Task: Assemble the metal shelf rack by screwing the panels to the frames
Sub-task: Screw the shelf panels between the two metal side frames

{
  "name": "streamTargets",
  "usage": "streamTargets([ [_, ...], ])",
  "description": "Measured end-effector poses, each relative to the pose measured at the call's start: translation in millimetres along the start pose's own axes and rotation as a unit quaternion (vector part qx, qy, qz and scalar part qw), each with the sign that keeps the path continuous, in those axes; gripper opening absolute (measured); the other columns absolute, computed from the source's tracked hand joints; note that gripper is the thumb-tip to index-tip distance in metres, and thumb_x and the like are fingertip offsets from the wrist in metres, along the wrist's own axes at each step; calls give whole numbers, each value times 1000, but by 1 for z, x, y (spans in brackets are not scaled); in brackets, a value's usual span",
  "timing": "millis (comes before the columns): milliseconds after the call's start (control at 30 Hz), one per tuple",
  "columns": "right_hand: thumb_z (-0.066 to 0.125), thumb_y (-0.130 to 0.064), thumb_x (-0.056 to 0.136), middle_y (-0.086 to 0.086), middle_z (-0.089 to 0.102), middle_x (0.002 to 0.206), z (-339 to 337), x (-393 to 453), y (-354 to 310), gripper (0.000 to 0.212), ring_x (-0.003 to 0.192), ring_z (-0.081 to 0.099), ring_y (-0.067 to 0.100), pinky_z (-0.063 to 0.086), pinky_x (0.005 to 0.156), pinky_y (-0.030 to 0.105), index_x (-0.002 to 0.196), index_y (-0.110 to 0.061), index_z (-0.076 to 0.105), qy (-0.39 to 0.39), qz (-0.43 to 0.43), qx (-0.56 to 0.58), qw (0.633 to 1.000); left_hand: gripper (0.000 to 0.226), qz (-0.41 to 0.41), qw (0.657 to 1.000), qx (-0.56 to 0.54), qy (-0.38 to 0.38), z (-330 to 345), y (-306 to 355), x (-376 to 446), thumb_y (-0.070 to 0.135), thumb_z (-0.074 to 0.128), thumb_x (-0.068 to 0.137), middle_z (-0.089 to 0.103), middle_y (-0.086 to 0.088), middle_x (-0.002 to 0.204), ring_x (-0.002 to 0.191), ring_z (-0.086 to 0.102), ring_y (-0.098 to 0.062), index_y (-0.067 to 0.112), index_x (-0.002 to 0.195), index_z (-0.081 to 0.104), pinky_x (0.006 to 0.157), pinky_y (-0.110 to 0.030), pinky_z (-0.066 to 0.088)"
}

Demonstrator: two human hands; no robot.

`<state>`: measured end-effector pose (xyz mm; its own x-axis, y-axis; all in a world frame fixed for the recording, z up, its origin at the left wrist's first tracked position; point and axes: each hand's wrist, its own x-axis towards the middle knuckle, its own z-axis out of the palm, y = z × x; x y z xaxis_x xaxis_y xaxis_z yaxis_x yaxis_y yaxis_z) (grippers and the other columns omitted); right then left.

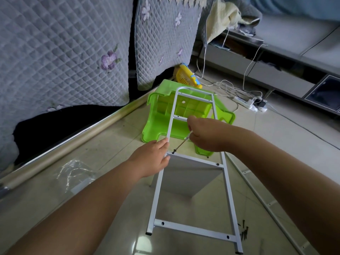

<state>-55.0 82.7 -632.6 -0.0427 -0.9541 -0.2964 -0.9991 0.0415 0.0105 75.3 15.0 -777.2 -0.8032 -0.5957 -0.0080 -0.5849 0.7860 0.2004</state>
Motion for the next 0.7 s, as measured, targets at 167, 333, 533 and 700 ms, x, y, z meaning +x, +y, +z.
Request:
streamTargets([
  [167, 38, -12, 97, 13, 55, 100, -5, 5, 1, 15, 82, 42, 22, 33, 68, 27, 106, -5, 48, 19, -14, -64, 998, 65, 6, 1000, 4, 0, 1, -2, 0, 46, 12, 95, 9, -1, 158, 138, 25, -17, 9, 148, 19, 110, -31, 29],
  [333, 37, -15, 97, 6, 56, 84, -5, 8, -4, 24, 82, 51, 26, 39, 68, 28, 101, -4, 59, 19, -30, -148, 988, 95, 15, 1000, 11, 3, 4, -5, 2, 55, -11, 71, 10, -1, 157, 138, 26, -17, 9, 148, 19, 110, -32, 30],
  [533, 33, -22, 98, 11, 56, 102, -2, 6, -9, 26, 93, 51, 30, 37, 71, 30, 105, -5, 51, 15, -5, -128, 992, 80, 14, 1000, 15, 3, 4, -5, 3, 54, 0, 84, 7, -1, 158, 139, 24, -15, 10, 148, 18, 110, -30, 28],
  [700, 37, -12, 95, 14, 55, 110, -1, 2, -4, 23, 87, 48, 26, 37, 70, 29, 117, -7, 41, 5, -37, -80, 996, 68, 16, 1000, 8, 7, 4, -6, 4, 49, 10, 94, 6, 0, 158, 140, 23, -15, 10, 149, 16, 110, -29, 28],
])
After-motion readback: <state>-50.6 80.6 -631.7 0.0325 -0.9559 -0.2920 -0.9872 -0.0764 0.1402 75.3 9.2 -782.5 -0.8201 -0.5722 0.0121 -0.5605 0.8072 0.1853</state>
